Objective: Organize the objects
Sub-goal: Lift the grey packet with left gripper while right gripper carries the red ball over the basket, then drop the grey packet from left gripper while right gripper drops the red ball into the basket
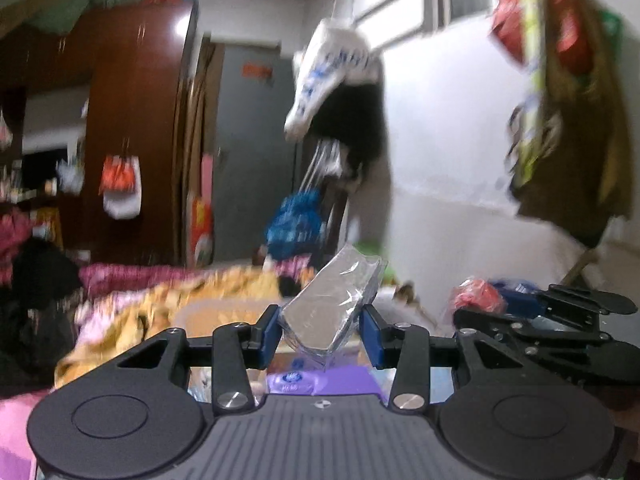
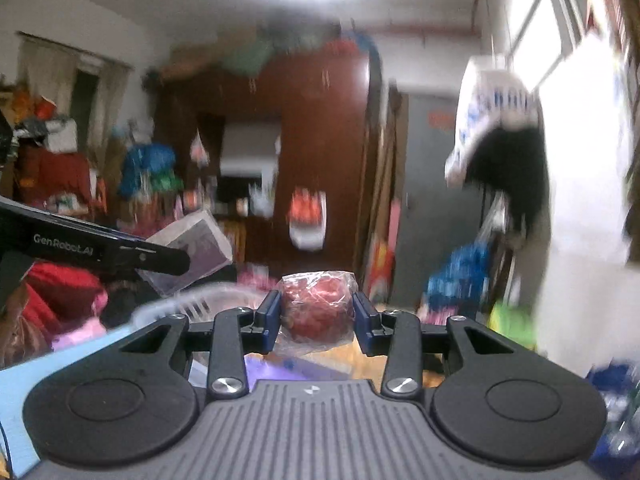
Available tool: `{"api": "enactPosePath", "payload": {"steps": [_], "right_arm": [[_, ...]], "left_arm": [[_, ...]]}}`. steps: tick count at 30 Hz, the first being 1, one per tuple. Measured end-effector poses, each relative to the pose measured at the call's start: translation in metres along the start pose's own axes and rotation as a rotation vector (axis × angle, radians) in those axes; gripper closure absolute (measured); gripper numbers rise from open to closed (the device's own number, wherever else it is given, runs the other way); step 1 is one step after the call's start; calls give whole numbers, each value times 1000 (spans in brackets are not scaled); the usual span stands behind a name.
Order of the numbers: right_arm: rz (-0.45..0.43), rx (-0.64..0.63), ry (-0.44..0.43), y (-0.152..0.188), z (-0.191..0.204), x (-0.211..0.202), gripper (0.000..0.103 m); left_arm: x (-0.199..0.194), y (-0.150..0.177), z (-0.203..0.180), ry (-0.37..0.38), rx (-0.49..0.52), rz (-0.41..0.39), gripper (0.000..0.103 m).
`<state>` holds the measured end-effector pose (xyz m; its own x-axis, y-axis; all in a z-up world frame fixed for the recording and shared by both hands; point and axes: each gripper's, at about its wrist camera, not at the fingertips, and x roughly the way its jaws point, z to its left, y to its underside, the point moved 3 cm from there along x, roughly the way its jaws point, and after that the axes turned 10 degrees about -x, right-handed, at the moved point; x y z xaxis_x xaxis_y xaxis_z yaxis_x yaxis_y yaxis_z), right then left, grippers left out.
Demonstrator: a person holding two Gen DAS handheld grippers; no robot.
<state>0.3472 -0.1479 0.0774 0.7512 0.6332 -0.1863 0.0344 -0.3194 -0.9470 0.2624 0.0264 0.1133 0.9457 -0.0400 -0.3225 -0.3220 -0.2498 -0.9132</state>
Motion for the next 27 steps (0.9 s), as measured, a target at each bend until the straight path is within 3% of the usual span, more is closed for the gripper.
{"api": "enactPosePath", "payload": {"steps": [4,10,23,25,27], "right_arm": [[157,54,-22,12,-4,51,61],[271,108,-53,25,0,76,61],[342,136,-75,33,-7,80,57],[349,128,-69,31,-5,79,55],[341,112,-56,28,-4,75,46]], "left_arm": [[45,4,6,-26,-6,102,56],[70,14,21,-58,-38,184,56],[88,30,28,-22,-83,269,54],[83,31,26,10,-81,259,36],[72,29,27,26,-83,217,28]]}}
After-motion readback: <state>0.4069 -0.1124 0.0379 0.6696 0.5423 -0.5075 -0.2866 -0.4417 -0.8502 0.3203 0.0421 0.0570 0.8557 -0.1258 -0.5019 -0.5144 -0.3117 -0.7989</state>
